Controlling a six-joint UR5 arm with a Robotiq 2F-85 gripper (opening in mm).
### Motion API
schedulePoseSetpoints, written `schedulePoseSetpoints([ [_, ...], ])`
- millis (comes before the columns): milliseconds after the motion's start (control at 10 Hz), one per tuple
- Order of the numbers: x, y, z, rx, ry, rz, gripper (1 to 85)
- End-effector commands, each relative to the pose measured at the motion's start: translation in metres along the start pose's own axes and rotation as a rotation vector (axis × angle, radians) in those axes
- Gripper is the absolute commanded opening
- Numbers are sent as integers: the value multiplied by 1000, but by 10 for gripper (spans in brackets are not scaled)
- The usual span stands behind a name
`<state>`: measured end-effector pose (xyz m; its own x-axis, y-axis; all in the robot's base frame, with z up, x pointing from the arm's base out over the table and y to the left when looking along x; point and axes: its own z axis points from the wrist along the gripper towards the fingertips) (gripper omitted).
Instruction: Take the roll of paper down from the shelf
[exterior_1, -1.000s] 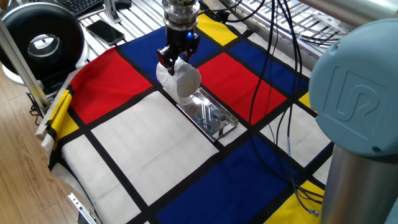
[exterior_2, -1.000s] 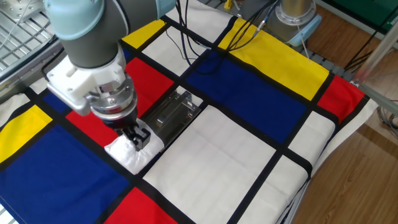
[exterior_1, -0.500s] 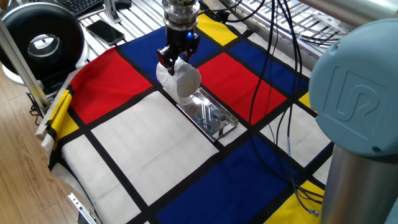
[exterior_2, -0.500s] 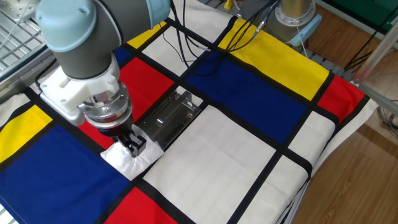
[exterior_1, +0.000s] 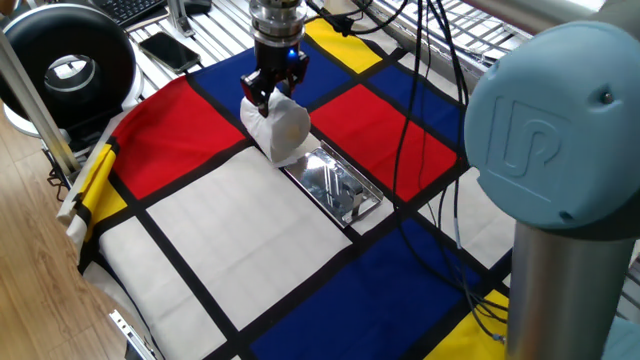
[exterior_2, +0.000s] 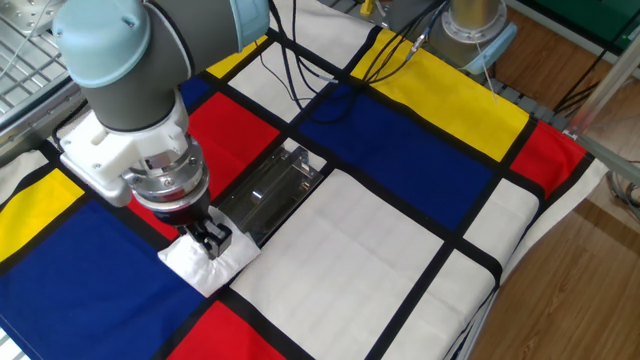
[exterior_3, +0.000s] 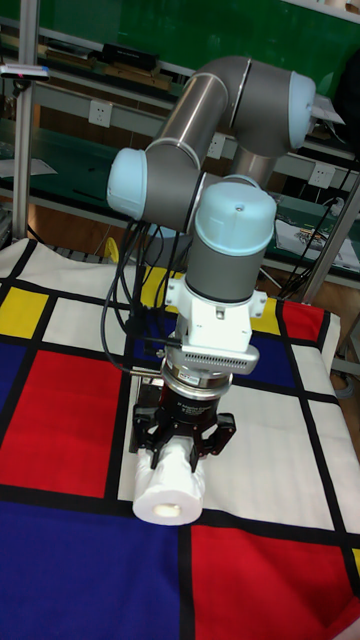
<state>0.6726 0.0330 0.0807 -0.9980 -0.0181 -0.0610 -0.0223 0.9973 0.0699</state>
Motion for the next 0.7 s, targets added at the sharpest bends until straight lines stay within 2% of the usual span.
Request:
schedulePoseSetpoints([
  [0,-16,-1,1,-2,0,-2,10],
  [300,-28,-1,6,-2,2,-9,10],
  [400,-26,4,5,-22,3,-2,10],
  [600,-34,8,5,-38,-27,5,10],
])
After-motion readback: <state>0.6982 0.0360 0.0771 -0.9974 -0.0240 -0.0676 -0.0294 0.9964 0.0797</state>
